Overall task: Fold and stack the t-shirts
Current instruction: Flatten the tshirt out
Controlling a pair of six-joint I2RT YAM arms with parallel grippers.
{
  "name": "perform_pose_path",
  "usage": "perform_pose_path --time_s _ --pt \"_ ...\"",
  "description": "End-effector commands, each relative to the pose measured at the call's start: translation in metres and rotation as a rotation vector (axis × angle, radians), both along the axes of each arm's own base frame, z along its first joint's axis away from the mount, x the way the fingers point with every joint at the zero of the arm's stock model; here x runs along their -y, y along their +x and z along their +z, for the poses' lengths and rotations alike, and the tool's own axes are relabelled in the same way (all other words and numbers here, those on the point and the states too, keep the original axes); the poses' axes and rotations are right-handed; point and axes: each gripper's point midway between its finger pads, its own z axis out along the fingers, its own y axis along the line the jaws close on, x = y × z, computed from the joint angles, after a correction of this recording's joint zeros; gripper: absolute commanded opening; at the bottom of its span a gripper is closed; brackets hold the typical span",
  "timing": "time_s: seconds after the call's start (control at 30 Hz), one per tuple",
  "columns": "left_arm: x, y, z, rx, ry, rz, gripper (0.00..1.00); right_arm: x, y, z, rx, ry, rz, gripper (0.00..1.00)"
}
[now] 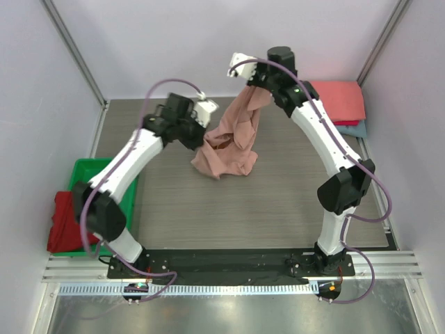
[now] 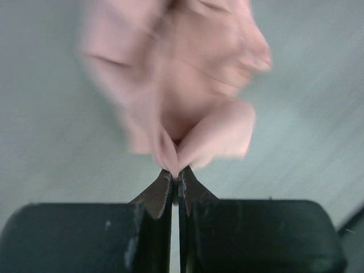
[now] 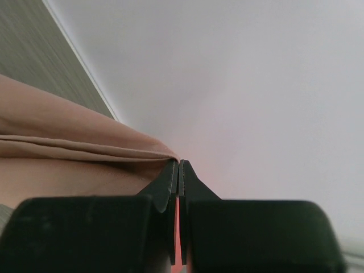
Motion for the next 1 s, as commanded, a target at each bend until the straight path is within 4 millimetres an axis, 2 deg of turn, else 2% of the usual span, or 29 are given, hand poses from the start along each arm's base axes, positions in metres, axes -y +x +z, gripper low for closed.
perform_pose_path --time_s 0.0,0.03,0.07,0.17,0.23,0.27,0.3,0.33,0.37,0.4,0.43,0.47,0.53,0.57,0.63,0.67,0.77,0.97 --pt "-0.046 0.011 0.093 0.370 0.102 -0.013 0.00 0.049 -0.019 0.078 0.161 0.161 -0.111 0.01" --pt "-0.055 0.016 0.106 0.428 0.131 0.016 0.00 0.053 -0.028 0.086 0.171 0.180 -0.111 0.01" --pt "-0.059 0.018 0.115 0.471 0.153 0.017 0.00 0.055 -0.030 0.076 0.149 0.171 -0.111 0.01" --pt "-0.069 0.026 0.150 0.575 0.161 0.073 0.00 0.060 -0.043 0.069 0.133 0.166 -0.115 0.01" --pt "-0.070 0.037 0.173 0.632 0.151 0.102 0.00 0.062 -0.048 0.062 0.116 0.163 -0.117 0.01" --pt "-0.070 0.043 0.179 0.645 0.150 0.111 0.00 0.064 -0.053 0.066 0.123 0.170 -0.117 0.01" --pt "-0.067 0.052 0.195 0.673 0.132 0.124 0.00 0.064 -0.055 0.064 0.119 0.168 -0.115 0.01" --pt "-0.065 0.058 0.201 0.685 0.126 0.128 0.00 0.065 -0.056 0.063 0.116 0.167 -0.118 0.01" --pt "-0.065 0.062 0.227 0.738 0.104 0.148 0.00 0.066 -0.059 0.066 0.120 0.169 -0.117 0.01" --pt "-0.062 0.074 0.226 0.735 0.109 0.154 0.00 0.067 -0.060 0.067 0.125 0.170 -0.120 0.01" --pt "-0.062 0.079 0.234 0.755 0.105 0.163 0.00 0.068 -0.061 0.071 0.134 0.172 -0.119 0.01" --pt "-0.066 0.082 0.260 0.813 0.086 0.189 0.00 0.070 -0.064 0.077 0.146 0.175 -0.123 0.01" --pt "-0.066 0.095 0.271 0.849 0.089 0.204 0.00 0.073 -0.068 0.088 0.168 0.183 -0.126 0.01" --pt "-0.069 0.097 0.292 0.896 0.071 0.226 0.00 0.074 -0.071 0.095 0.181 0.192 -0.129 0.01" --pt "-0.073 0.104 0.308 0.943 0.064 0.247 0.00 0.078 -0.077 0.112 0.212 0.231 -0.129 0.01" --pt "-0.074 0.102 0.322 0.981 0.053 0.255 0.00 0.079 -0.080 0.118 0.221 0.247 -0.129 0.01" --pt "-0.078 0.102 0.346 1.055 0.036 0.279 0.00 0.083 -0.088 0.129 0.239 0.278 -0.132 0.01" --pt "-0.091 0.088 0.376 1.133 0.044 0.314 0.00 0.099 -0.107 0.143 0.269 0.313 -0.153 0.01"
